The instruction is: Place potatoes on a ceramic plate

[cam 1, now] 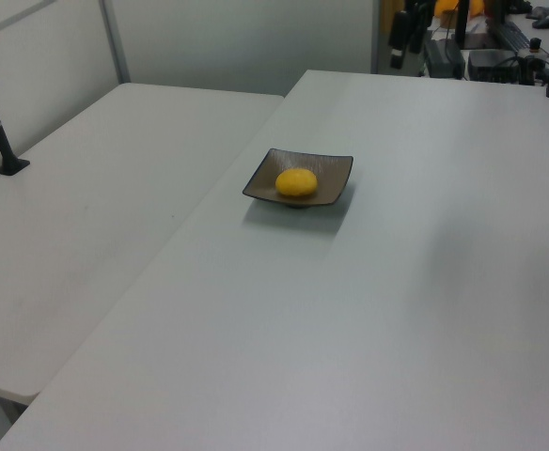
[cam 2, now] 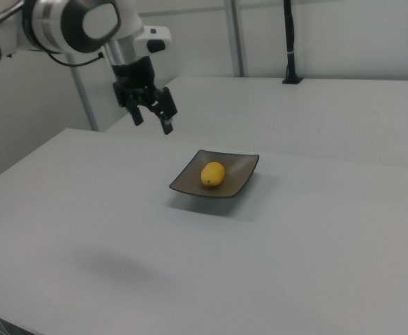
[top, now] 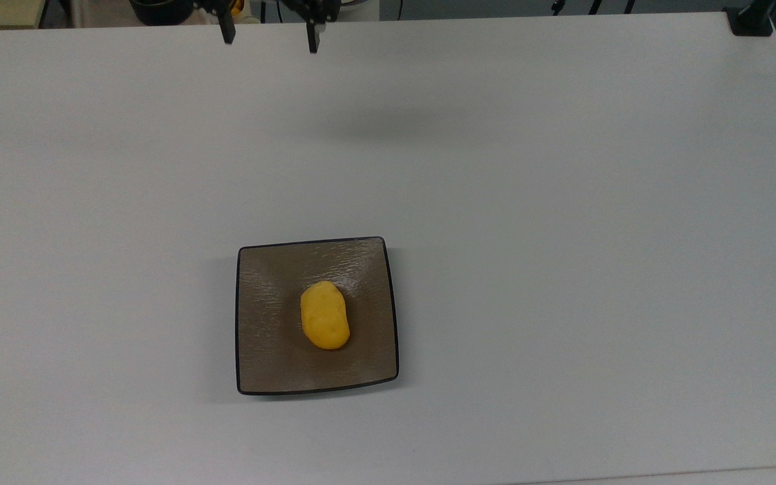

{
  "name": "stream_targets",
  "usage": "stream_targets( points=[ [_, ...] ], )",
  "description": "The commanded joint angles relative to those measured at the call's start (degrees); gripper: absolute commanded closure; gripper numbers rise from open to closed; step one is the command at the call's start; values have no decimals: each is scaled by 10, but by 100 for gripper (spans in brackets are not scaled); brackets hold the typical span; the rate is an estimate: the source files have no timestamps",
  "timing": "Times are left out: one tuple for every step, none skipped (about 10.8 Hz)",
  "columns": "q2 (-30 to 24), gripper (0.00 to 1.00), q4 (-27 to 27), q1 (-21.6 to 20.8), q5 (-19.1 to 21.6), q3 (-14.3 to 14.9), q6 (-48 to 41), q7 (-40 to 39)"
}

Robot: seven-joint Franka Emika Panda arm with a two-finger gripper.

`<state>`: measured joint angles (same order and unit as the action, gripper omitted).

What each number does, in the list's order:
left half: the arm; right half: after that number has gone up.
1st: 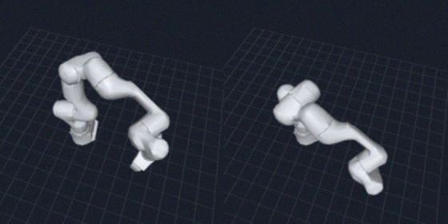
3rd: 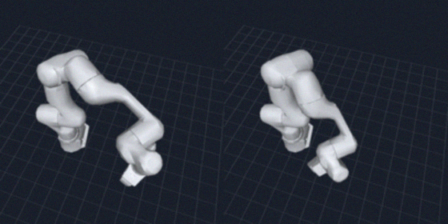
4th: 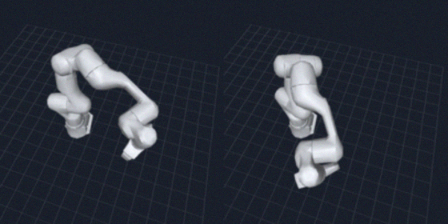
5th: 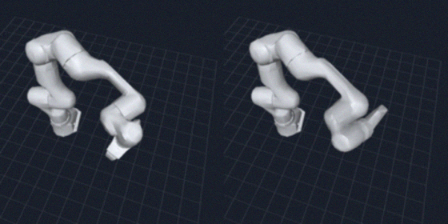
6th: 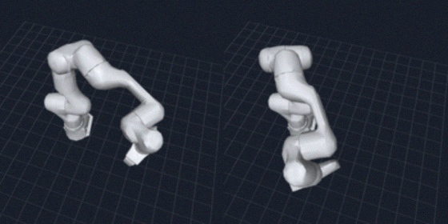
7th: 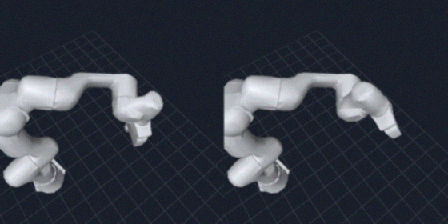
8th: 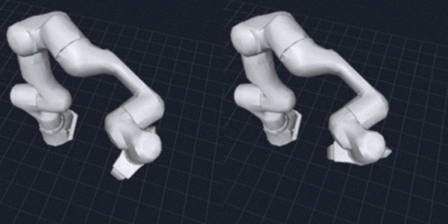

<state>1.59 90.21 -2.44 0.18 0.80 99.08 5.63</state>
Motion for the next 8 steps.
stream_targets(
  points=[
    [-47, 0, 15, -19, 2, 4, -84, 18],
    [-55, 0, 17, -22, 2, 3, -100, 18],
    [-58, 0, 24, -26, 3, 3, -103, 18],
    [-60, 0, 40, -27, 3, 3, -98, 12],
    [-62, 0, 46, -27, 3, 3, -93, 6],
    [-61, 0, 49, -29, 3, 3, -79, -12],
    [-61, 0, 61, -29, 3, 3, -52, -35],
    [-59, 0, 70, -29, 3, 3, -21, -50]
  ],
)
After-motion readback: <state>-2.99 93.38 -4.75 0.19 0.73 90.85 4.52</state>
